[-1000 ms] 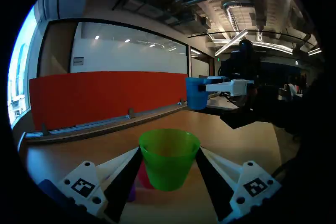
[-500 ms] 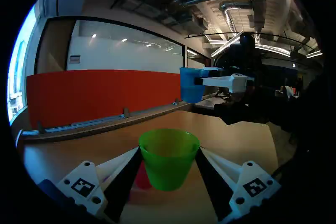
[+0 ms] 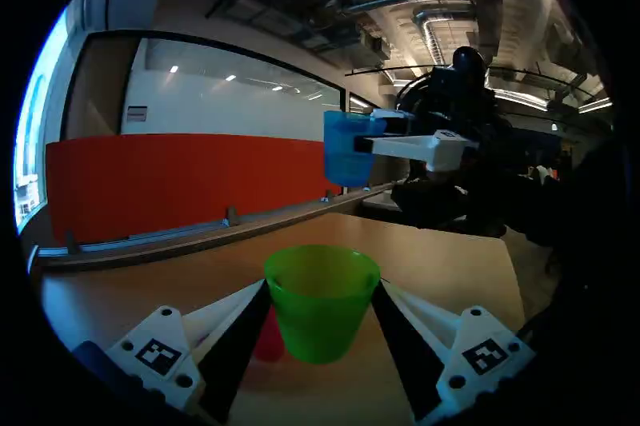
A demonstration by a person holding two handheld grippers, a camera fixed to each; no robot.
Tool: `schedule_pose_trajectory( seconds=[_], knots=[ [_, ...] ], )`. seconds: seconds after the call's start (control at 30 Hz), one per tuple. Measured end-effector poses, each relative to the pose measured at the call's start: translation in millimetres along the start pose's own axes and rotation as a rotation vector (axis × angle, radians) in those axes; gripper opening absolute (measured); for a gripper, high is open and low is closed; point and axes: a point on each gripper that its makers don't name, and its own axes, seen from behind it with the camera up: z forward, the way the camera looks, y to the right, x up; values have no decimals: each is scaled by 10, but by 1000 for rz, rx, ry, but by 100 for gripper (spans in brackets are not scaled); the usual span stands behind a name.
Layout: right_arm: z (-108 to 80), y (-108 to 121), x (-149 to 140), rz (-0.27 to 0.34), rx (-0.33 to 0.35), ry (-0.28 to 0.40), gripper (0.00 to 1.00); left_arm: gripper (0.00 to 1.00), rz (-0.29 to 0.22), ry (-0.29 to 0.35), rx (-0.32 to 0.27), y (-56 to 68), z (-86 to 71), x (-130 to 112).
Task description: Pour water
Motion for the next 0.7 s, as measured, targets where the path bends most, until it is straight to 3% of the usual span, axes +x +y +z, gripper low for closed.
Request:
schedule_pose_trajectory(
  seconds=[0.7],
  knots=[
    [187, -52, 232, -214, 26, 0, 90, 86, 8, -6, -30, 135, 64, -5]
  ],
)
